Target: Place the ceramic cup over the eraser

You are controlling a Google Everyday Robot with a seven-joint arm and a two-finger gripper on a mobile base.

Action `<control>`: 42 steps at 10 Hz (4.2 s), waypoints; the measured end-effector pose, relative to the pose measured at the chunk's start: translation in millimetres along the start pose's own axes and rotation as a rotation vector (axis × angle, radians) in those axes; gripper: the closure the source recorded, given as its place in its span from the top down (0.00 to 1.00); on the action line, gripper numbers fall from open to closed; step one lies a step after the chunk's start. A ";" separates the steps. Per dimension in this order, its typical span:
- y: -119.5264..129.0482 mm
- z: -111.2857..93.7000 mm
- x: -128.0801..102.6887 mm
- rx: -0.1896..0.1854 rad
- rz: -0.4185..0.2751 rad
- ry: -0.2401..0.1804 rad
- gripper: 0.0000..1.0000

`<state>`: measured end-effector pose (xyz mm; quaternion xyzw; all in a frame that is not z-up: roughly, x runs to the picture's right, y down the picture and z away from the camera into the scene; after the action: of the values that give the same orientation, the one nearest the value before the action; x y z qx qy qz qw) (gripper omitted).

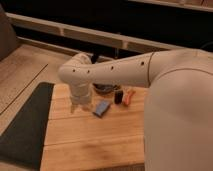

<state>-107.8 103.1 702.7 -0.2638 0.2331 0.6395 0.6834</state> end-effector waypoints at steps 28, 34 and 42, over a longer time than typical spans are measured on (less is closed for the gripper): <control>-336.8 -90.4 -194.9 0.064 0.132 -0.628 0.65; -322.6 -33.1 -251.5 -0.037 0.052 -0.570 0.65; -319.0 19.2 -292.1 -0.113 0.001 -0.441 0.65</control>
<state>188.6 -117.4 928.6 -0.1553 0.0420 0.6939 0.7018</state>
